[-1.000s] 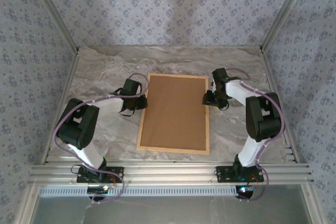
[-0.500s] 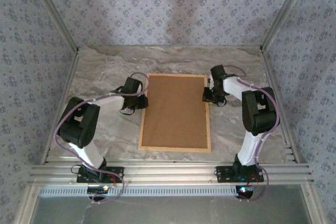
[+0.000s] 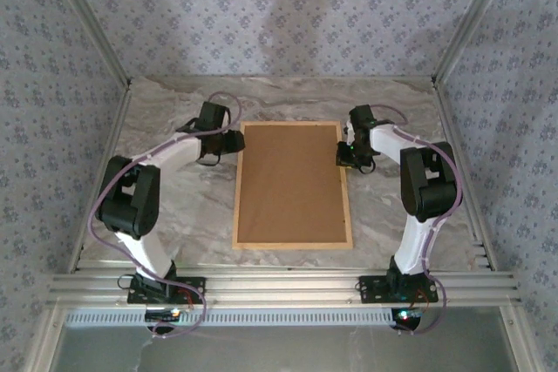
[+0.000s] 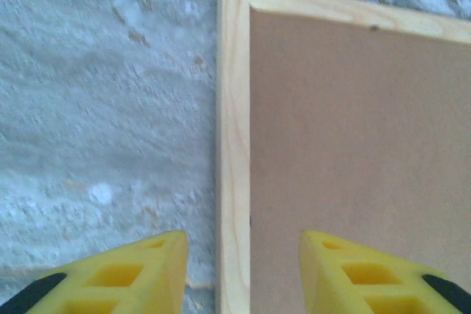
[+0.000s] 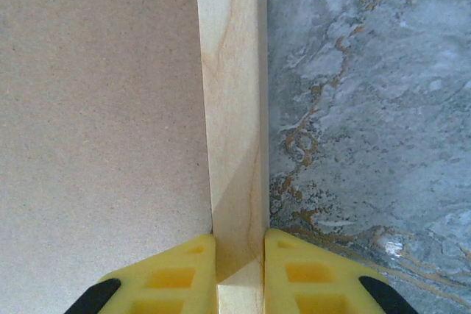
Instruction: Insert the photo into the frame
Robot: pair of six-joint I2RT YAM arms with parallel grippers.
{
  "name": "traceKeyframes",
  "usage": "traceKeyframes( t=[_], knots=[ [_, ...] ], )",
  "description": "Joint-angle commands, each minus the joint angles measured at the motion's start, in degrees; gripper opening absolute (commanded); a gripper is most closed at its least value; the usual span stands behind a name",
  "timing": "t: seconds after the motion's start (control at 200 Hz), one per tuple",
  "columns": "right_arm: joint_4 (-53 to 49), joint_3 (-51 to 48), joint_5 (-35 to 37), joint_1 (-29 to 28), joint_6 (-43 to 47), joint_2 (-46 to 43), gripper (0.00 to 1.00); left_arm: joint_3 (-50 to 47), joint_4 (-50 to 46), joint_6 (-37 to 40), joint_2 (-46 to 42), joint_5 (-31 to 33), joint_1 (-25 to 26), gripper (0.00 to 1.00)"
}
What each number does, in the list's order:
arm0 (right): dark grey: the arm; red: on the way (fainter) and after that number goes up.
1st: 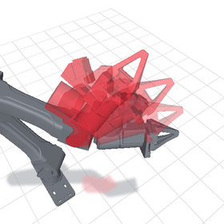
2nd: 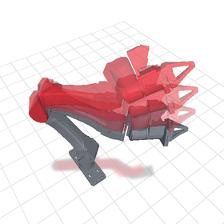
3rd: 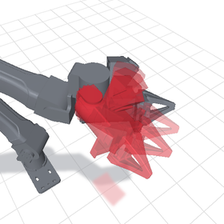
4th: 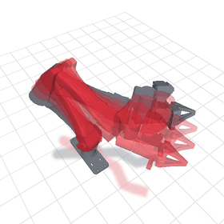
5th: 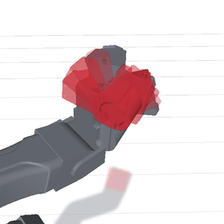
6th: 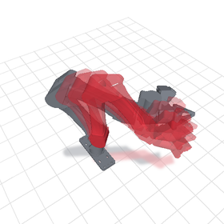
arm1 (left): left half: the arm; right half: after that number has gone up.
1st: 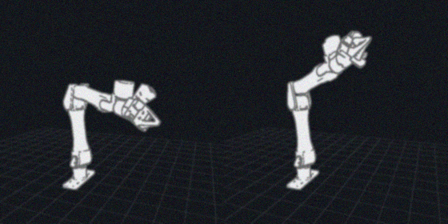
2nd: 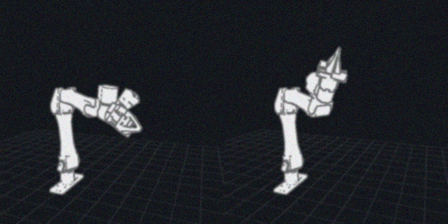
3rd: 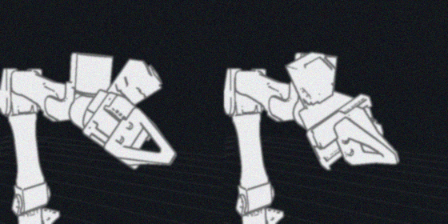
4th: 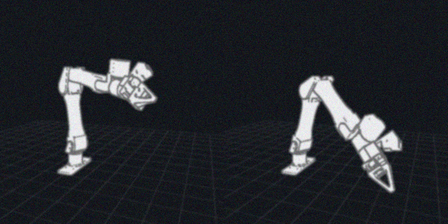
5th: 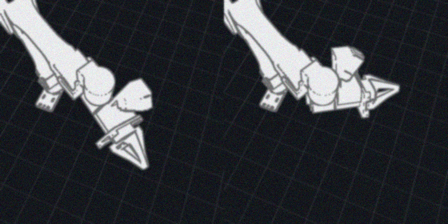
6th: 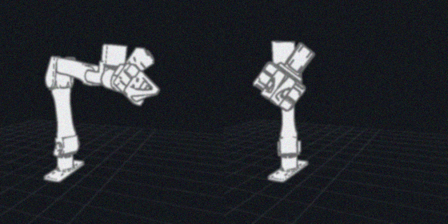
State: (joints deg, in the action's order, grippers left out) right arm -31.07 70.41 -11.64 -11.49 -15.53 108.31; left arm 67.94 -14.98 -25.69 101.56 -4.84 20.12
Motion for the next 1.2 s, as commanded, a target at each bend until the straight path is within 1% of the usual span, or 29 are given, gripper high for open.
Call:
traceKeyframes(
  t=[0.0,0.15,0.29,0.825,1.195],
  knots=[
    [1.5,0.9,1.1,1.1,1.3,2.3,0.19,3.6,-4.5,1.7,3.4,0.3,-0.8,0.41],
    [2.3,0.7,0.3,1.6,1.0,2.4,0.19,6.6,-7.4,2.3,5.9,-0.8,-0.6,0.35],
    [2.8,0.3,0.0,1.8,1.0,2.4,0.19,7.9,-9.4,2.8,7.4,-1.7,-0.5,0.32],
    [3.0,-0.1,-0.3,1.9,0.9,2.3,0.2,10.3,-10.1,3.1,12.6,-3.9,0.7,0.31],
    [3.0,-0.2,-0.5,1.8,1.0,2.3,0.2,7.8,-9.4,3.1,13.9,-3.4,1.4,0.3]
  ],
)
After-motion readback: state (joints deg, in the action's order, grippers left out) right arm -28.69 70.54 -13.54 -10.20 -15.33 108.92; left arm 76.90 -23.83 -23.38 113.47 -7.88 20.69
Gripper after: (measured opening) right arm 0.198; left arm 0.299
